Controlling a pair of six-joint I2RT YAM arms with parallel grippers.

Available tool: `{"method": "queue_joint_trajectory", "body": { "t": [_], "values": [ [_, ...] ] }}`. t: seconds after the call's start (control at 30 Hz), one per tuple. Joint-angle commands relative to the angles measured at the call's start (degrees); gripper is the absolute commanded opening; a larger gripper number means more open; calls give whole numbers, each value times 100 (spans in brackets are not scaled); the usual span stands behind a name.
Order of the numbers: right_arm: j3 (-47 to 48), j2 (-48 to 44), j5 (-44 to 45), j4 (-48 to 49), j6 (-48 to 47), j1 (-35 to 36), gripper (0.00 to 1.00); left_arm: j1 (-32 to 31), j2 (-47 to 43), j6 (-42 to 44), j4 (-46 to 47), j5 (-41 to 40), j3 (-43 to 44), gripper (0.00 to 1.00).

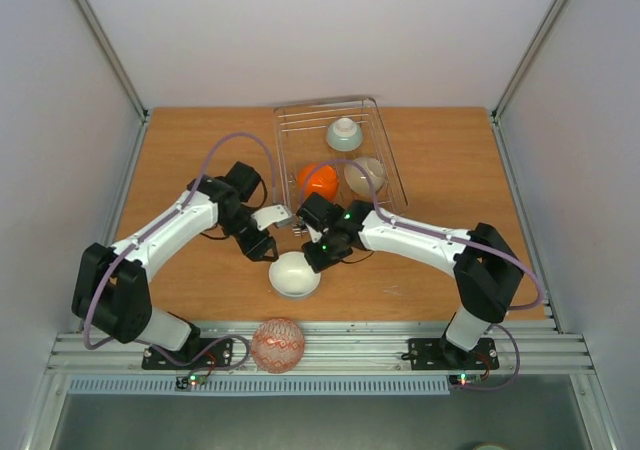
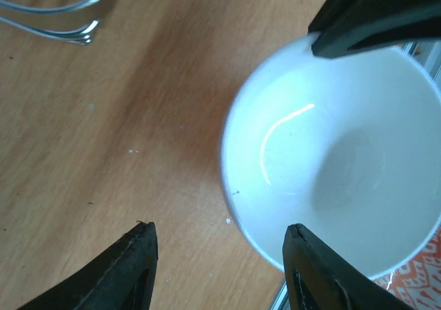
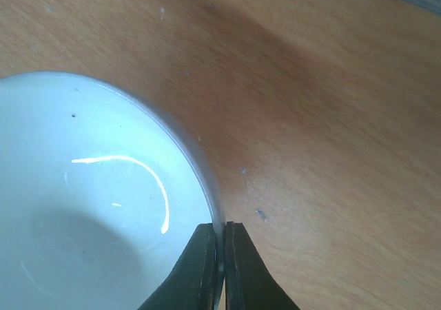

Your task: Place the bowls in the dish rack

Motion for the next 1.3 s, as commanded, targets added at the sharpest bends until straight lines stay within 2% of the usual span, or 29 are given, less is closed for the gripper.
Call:
{"method": "queue_joint_trajectory", "body": {
  "t": [0.0, 0.2, 0.23, 0.33, 0.37, 0.4, 0.7, 0.73, 0.83, 0.9, 1.13, 1.27],
  "values": [
    [415, -432, 507, -251, -77, 87, 1, -311, 32, -150, -144, -440, 12, 51],
    [504, -411, 668, -282, -104, 111, 1, -593, 304, -165, -182, -575, 36, 48],
    [508, -409, 674, -280, -104, 115, 1, -626, 328, -153, -197, -573, 48, 42],
    [513, -407, 710, -279, -108, 136, 1, -676, 342, -139, -205, -569, 50, 12],
    [513, -406, 722, -279, -112, 137, 1, -684, 344, -143, -198, -553, 46, 4],
    [513, -408, 736, -275, -113, 144, 1, -688, 345, -140, -206, -535, 46, 1],
    [498, -439, 803, -213, -156, 155, 2, -689, 179, -7, -200, -289, 20, 0],
    [477, -495, 823, -179, -163, 155, 7, -689, 109, -13, -151, -301, 7, 1],
    [278, -789, 709, 98, -204, 155, 37, -678, -189, 22, 3, -207, -57, 0],
    [133, -1040, 528, 315, -236, 155, 51, -603, -342, 86, -8, 40, -60, 1],
    [-287, -1836, 212, 943, -147, 155, 71, 23, -777, 344, -16, 1260, -66, 0],
    [-445, -2174, -43, 1245, -17, 155, 79, 242, -1180, 209, 488, 1445, -271, 1]
  ]
}}
